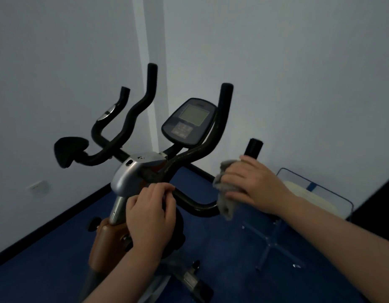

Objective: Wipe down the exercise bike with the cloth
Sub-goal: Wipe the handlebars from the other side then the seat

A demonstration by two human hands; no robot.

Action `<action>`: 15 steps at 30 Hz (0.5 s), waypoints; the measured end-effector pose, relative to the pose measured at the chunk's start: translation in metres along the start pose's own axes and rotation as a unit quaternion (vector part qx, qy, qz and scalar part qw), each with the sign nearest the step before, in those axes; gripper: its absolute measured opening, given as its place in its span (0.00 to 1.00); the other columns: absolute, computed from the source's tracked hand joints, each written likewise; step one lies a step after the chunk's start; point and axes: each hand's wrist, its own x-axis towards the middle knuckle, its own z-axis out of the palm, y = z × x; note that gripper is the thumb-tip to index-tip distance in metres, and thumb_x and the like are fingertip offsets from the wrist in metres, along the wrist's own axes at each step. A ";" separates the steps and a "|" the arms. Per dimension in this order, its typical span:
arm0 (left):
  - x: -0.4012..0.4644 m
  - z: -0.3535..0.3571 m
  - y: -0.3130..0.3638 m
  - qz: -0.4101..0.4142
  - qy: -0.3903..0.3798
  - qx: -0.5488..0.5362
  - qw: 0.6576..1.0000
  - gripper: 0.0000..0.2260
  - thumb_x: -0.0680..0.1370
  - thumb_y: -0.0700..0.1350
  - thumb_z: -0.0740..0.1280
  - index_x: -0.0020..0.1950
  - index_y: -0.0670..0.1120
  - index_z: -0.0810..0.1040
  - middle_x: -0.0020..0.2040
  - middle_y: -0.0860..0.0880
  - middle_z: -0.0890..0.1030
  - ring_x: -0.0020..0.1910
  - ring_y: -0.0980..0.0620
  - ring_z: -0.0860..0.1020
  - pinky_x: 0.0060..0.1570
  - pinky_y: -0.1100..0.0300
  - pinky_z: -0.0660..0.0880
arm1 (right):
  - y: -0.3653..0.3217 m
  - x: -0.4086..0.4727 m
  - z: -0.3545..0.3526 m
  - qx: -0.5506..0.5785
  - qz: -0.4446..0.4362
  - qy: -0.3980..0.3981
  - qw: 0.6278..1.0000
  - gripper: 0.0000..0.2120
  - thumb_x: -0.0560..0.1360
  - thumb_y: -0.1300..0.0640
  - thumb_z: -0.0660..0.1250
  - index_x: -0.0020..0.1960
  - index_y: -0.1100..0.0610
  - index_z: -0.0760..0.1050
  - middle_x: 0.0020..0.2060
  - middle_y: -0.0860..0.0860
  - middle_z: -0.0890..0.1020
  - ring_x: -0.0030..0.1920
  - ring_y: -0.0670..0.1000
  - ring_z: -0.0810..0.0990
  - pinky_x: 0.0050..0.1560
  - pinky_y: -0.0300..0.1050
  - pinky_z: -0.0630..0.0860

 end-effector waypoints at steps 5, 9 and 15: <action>0.001 -0.001 0.001 0.000 -0.013 -0.019 1.000 0.08 0.76 0.49 0.57 0.46 0.54 0.76 0.37 0.59 0.75 0.35 0.58 0.73 0.40 0.60 0.65 | -0.067 0.017 0.028 0.065 0.234 0.141 0.960 0.09 0.74 0.54 0.67 0.39 0.59 0.79 0.36 0.52 0.78 0.47 0.54 0.77 0.67 0.53 0.66; 0.002 -0.002 0.000 -0.001 -0.027 -0.034 0.999 0.08 0.76 0.49 0.57 0.46 0.52 0.77 0.38 0.58 0.76 0.35 0.58 0.74 0.36 0.53 0.72 | -0.096 0.015 0.027 0.013 0.160 -0.010 0.987 0.16 0.79 0.46 0.58 0.45 0.55 0.79 0.41 0.50 0.81 0.45 0.52 0.78 0.65 0.48 0.66; -0.002 -0.002 -0.004 0.008 -0.007 -0.044 0.999 0.08 0.77 0.47 0.59 0.47 0.51 0.77 0.40 0.57 0.77 0.37 0.57 0.74 0.37 0.53 0.72 | -0.088 0.016 0.003 -0.024 0.127 -0.124 0.984 0.16 0.79 0.43 0.58 0.51 0.54 0.78 0.45 0.48 0.81 0.49 0.51 0.78 0.65 0.51 0.68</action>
